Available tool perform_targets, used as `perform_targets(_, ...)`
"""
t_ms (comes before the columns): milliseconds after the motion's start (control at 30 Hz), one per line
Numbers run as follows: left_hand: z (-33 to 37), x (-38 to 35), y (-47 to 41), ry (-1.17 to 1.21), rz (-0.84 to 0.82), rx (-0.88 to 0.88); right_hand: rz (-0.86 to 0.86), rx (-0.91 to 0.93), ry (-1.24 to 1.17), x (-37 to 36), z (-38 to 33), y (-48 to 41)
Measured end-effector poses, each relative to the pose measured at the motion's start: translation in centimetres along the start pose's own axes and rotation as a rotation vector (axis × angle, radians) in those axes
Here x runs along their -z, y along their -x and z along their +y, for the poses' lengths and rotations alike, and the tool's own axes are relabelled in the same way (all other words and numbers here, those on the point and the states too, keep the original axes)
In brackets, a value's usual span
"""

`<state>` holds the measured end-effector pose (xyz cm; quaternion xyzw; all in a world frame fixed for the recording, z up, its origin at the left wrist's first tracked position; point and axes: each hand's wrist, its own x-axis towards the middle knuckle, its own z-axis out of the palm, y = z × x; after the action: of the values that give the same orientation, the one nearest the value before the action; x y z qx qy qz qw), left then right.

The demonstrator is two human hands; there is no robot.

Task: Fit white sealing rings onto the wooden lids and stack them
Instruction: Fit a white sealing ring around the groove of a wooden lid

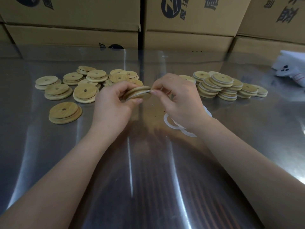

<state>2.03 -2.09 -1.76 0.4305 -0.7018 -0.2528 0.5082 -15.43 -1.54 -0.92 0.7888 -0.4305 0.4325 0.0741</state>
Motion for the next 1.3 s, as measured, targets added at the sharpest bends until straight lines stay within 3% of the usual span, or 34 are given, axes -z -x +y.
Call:
perform_targets(233,-0.16,-0.08,-0.04,0.016,0.001,-0.027,-0.043,0.023,-0.036,0.49,0.2,-0.36)
perform_targets(933,0.35,-0.07,0.32,0.118,-0.002,0.022,0.052,0.041,-0.051,0.29,0.33,-0.29)
perform_targets(1300,0.01,-0.63,0.28,0.395,-0.021,0.224,0.056,-0.049,-0.176,0.21,0.05,-0.29)
